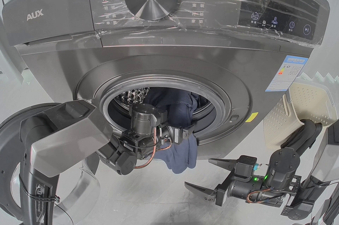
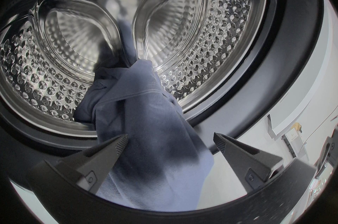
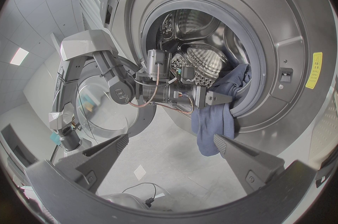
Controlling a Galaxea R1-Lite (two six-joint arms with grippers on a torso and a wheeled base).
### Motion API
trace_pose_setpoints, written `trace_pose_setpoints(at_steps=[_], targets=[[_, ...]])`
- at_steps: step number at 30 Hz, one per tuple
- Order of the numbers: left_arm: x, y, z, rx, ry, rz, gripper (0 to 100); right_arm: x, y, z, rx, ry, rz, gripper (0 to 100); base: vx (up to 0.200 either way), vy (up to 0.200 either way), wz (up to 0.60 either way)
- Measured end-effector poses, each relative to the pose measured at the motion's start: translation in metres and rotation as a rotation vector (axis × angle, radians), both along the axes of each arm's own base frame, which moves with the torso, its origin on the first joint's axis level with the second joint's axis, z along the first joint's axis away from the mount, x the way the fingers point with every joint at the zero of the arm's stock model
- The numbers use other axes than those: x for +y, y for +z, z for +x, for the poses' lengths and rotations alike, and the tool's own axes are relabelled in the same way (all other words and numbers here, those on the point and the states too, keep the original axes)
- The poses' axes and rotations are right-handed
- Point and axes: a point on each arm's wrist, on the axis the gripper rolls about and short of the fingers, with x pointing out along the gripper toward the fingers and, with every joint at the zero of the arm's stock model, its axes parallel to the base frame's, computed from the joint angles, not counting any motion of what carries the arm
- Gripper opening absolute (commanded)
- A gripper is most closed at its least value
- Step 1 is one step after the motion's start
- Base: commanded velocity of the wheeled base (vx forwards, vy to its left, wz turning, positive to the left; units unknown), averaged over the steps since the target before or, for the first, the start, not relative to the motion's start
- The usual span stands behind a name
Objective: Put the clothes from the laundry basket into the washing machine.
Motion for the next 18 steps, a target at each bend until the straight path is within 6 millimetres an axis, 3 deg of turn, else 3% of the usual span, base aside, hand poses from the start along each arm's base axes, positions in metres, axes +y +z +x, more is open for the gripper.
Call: trace_pose_setpoints(at_steps=[3, 4, 10, 18], targets=[[-0.001, -0.007, 0.002, 0.001, -0.002, 0.008, 100, 0.0, 0.0, 0.0, 0.0, 0.001, 0.0, 100, 0.0, 0.0, 0.0], [-0.002, -0.008, 0.002, 0.0, -0.002, 0.009, 0, 0.0, 0.0, 0.0, 0.0, 0.001, -0.001, 100, 0.0, 0.0, 0.0], [-0.005, -0.012, 0.008, -0.012, 0.001, 0.001, 0, 0.001, 0.0, -0.001, 0.001, 0.003, -0.001, 100, 0.0, 0.0, 0.0], [-0.009, 0.0, 0.023, -0.094, 0.032, -0.061, 0, 0.003, -0.001, -0.002, 0.003, 0.004, 0.001, 100, 0.0, 0.0, 0.0]])
